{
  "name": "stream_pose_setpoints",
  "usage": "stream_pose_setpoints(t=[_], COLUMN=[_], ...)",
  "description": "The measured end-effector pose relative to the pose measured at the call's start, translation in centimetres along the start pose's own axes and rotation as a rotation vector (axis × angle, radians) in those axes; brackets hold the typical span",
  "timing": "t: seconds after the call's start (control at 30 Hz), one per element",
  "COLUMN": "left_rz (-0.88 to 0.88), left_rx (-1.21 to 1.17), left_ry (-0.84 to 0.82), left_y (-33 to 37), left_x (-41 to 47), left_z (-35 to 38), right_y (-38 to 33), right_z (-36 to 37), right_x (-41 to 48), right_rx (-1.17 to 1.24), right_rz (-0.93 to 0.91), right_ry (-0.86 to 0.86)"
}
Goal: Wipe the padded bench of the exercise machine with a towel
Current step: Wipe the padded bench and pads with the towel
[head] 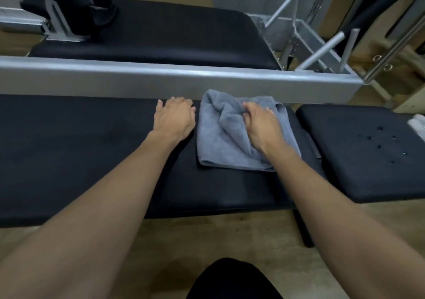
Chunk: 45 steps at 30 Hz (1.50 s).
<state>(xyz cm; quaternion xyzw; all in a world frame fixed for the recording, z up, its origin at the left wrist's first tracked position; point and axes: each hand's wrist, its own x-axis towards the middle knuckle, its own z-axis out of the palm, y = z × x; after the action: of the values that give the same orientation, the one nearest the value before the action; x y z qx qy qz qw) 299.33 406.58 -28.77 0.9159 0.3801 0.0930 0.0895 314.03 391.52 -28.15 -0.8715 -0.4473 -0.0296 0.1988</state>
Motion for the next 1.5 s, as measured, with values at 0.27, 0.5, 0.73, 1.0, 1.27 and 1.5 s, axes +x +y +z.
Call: stream_pose_setpoints(t=[0.27,0.5,0.73,1.0,1.27,1.5], left_rz=[0.109,0.15,0.109,-0.023,-0.039,0.114], left_rx=[-0.071,-0.105,-0.087,-0.031,-0.124,-0.152], left_ry=[0.005,-0.017,0.025,0.051,-0.071,-0.029], left_y=[4.5,5.3,4.8,6.2,7.1,9.5], left_x=[-2.5,-1.8,0.7,3.4,0.7,-3.4], left_z=[0.8,1.2,2.1,1.2,0.6,0.4], right_y=[0.2,2.6,5.1,7.0,7.3,7.4], right_z=[-2.2,-2.4,-1.1,-0.8,-4.8,-8.1], right_x=[-12.5,-12.9,-0.7,8.1,-2.1,-11.4], right_rx=[0.029,0.127,0.011,0.027,0.096,0.078], right_rz=[0.076,0.102,0.121,0.075,-0.015,-0.018], right_ry=[0.029,0.044,0.035,-0.113,-0.11,-0.142])
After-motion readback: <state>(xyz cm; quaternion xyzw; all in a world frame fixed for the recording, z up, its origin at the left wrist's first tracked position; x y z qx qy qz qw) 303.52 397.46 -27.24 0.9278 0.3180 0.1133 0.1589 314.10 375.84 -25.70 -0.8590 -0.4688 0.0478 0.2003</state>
